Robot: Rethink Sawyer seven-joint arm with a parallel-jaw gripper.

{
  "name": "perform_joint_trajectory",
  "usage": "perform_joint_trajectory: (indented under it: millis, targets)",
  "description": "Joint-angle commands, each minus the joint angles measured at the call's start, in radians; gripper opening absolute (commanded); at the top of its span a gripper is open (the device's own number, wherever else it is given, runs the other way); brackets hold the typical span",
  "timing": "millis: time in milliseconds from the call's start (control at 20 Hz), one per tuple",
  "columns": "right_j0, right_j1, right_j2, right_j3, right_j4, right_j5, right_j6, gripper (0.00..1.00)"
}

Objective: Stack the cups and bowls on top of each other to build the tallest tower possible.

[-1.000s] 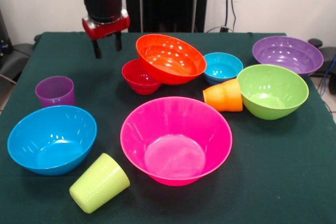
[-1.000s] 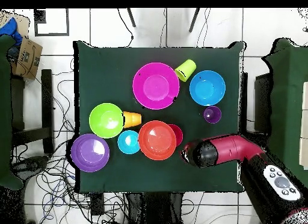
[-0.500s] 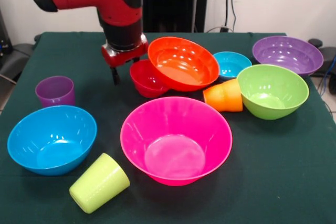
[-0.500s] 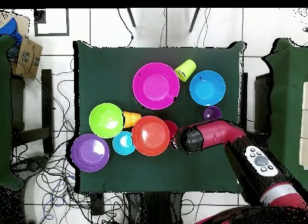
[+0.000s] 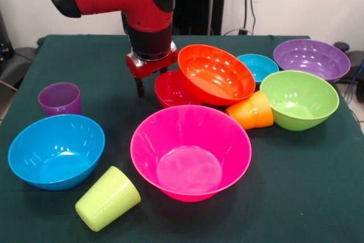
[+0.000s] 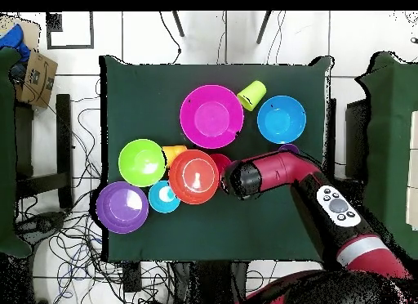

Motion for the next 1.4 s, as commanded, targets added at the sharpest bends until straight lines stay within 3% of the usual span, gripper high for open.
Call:
perform_joint_trajectory:
  millis: [50,250,500,1000,1200,1400]
  targets:
    - [0.043,-0.035,-0.024,-0.094,0.058,0.096,0.016,1.00]
    - [0.048,-0.028,-0.020,-0.099,0.063,0.056,0.020,1.00]
    - [0.061,-0.041,-0.048,-0.080,0.083,0.087,0.039,1.00]
    - [-0.016,-0.263,-0.065,0.095,0.159,0.110,0.002,1.00]
    - [-0.012,-0.356,-0.065,0.124,0.209,0.157,-0.005,1.00]
    - [0.007,-0.394,-0.076,0.130,0.236,0.180,0.014,1.00]
